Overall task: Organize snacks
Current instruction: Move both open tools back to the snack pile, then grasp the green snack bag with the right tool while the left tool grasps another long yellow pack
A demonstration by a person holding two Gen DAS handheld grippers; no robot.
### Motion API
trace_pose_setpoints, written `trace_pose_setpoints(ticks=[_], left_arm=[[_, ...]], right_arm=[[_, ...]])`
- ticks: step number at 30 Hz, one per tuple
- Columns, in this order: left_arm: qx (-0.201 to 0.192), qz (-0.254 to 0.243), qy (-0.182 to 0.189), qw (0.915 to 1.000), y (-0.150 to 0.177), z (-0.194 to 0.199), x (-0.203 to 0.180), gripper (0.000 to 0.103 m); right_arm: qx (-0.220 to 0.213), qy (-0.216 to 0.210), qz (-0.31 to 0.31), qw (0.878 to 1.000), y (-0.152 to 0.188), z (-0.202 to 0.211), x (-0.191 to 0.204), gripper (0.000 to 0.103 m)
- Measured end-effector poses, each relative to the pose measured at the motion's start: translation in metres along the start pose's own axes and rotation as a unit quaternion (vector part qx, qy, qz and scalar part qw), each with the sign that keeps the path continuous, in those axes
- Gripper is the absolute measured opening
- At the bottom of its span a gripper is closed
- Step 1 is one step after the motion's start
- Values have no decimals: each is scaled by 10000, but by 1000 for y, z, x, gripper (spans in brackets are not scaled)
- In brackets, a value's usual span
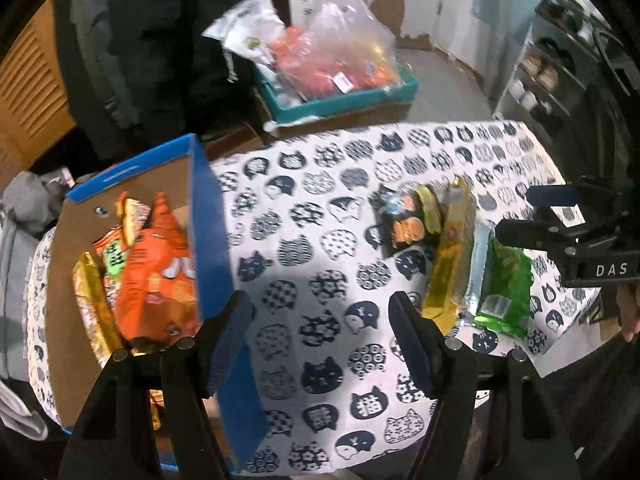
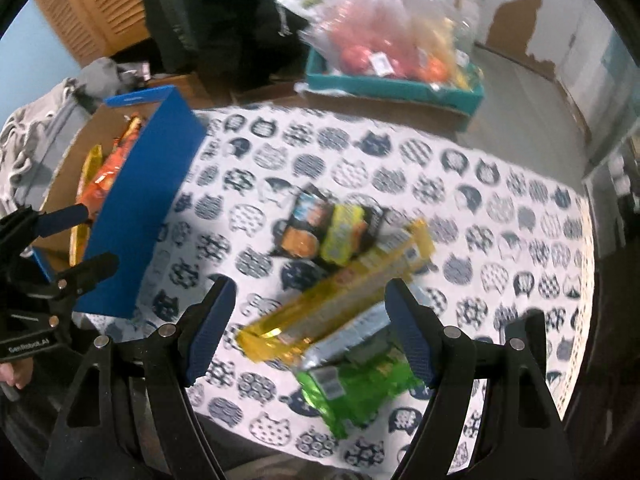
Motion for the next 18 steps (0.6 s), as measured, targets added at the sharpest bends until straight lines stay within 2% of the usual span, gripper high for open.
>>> trace_pose_setpoints(ticks=[12,18], left_arm=[[268,-481,248,9982,11,-30,-56,72],[432,-468,326,9974,20,-49,-67,72]], right_arm=[[369,513,-510,9967,52,-14,-58,77],[667,636,-963,9911,86,-29,-72,78]])
Point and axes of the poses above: each gripper's, at about its wrist camera, not at the fingertips, and z roughly against the way its jaws point, x to its left, y to its underside, the point moved 10 cm from there along -z, roughly the way its jaws point, and after that the axes turned 12 degrees about -x, right-handed, at the moved point
